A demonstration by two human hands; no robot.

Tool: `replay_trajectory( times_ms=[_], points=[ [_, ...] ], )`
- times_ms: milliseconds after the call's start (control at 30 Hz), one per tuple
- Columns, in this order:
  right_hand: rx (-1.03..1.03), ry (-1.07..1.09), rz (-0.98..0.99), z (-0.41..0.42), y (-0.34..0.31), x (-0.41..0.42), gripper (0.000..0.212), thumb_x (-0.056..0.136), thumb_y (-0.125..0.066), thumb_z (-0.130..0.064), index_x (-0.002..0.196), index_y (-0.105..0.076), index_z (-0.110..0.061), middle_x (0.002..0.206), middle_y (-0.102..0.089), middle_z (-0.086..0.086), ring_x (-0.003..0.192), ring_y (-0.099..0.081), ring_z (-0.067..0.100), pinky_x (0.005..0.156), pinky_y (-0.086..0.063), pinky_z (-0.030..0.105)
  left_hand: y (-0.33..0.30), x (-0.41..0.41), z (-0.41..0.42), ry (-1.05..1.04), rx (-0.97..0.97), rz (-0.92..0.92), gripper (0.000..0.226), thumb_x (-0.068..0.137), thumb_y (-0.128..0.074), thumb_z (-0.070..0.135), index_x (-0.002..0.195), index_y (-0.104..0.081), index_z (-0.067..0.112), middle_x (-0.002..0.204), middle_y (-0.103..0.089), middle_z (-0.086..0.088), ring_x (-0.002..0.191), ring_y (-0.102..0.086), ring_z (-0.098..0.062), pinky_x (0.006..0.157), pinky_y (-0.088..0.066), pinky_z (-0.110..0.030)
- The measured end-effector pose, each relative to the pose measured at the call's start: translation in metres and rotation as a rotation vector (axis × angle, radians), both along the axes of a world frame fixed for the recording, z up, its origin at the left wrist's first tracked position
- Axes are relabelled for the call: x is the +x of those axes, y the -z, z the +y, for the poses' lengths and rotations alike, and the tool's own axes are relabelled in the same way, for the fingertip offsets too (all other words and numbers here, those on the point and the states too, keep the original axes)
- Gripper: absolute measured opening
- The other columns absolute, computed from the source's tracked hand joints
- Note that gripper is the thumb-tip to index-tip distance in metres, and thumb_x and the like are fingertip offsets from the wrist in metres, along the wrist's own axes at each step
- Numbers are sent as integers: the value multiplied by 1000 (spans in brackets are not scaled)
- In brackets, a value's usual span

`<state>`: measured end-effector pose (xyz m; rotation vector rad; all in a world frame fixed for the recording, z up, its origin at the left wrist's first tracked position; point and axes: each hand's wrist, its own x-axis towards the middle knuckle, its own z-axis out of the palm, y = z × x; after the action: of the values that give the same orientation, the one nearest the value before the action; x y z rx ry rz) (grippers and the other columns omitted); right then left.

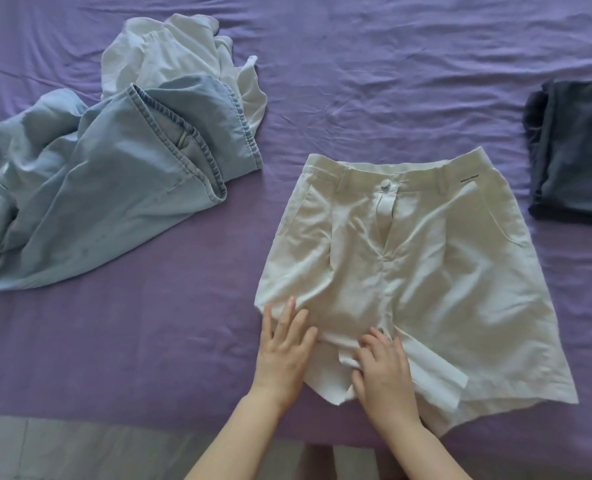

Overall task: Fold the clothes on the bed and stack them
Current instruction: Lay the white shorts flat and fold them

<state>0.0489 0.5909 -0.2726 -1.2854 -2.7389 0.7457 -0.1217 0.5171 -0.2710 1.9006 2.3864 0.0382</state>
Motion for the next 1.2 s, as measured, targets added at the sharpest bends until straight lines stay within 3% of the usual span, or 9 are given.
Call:
replay_trajectory(
  times_ms=[133, 267, 500, 667, 833, 933, 1000, 1067, 1200],
  points=[
    [-214, 224, 284, -4, -12, 19, 10, 69, -45, -23, 78, -49, -25, 106, -56, -7, 123, -43, 13, 99, -34, 30, -7, -11, -13, -200, 75, 32, 31, 72, -80, 32, 75, -55, 14, 108, -51, -6, 121, -43, -29, 106, -25, -62],
    [-174, 205, 286, -17, -16, 29, 13, 71, -57, -24, 71, -44, -23, 99, -55, -8, 112, -51, 15, 87, -44, 36, -7, -5, -13, -155, -75, 44, 45, 53, -85, 45, 77, -64, 13, 116, -60, -9, 129, -36, -33, 104, -20, -66],
    [-75, 237, 254, -26, -13, 20, 5, 73, -64, -15, 75, -60, -12, 96, -64, 1, 101, -59, 21, 90, -43, 38, 2, -6, -9, -181, 102, 65, 30, 58, -84, 3, 57, -57, 17, 116, -64, -5, 127, -41, -35, 103, -23, -68],
    [41, 181, 265, -32, -22, 31, 5, 73, -64, -9, 78, -63, -11, 96, -65, 1, 104, -55, 21, 88, -43, 41, -18, -17, -38, -201, 280, 53, 30, 70, -80, 8, 61, -55, 20, 117, -57, -1, 123, -47, -31, 108, -24, -63],
    [187, 109, 117, -36, -22, 35, 24, 63, -68, 1, 76, -55, -15, 87, -61, 3, 83, -50, 24, 72, -30, 32, -19, -25, -74, -133, 214, -86, 15, 74, -66, 8, 71, -59, 21, 89, -63, 5, 92, -59, -18, 106, -32, -50],
    [193, 66, 112, -32, -18, 24, 30, 71, -57, -3, 95, -61, -19, 80, -58, -1, 72, -51, 21, 67, -31, 30, -12, -24, -67, -38, 87, -194, 19, 69, -72, 7, 82, -65, 18, 90, -64, 4, 84, -63, -18, 95, -46, -45],
    [205, 98, 85, -28, -18, 17, 31, 72, -67, -3, 100, -69, -16, 72, -54, -3, 64, -49, 20, 64, -32, 29, -12, -19, -50, -161, 63, -298, 25, 72, -69, 4, 93, -64, 15, 91, -61, 2, 80, -59, -21, 79, -53, -41],
    [230, 105, 93, -26, -21, 14, 22, 83, -57, -20, 99, -70, -17, 67, -49, -6, 62, -46, 16, 66, -30, 28, -15, -17, -31, -343, 77, -399, 17, 81, -60, 9, 98, -62, 10, 89, -63, -3, 77, -60, -25, 68, -51, -40],
    [289, 65, 156, -19, -24, 20, 24, 86, -50, -25, 91, -72, -18, 65, -49, -5, 64, -44, 16, 70, -29, 28, -21, -18, -10, -397, 18, -384, 18, 68, -73, 5, 76, -59, 12, 62, -58, -2, 55, -54, -27, 52, -38, -35]
  ],
)
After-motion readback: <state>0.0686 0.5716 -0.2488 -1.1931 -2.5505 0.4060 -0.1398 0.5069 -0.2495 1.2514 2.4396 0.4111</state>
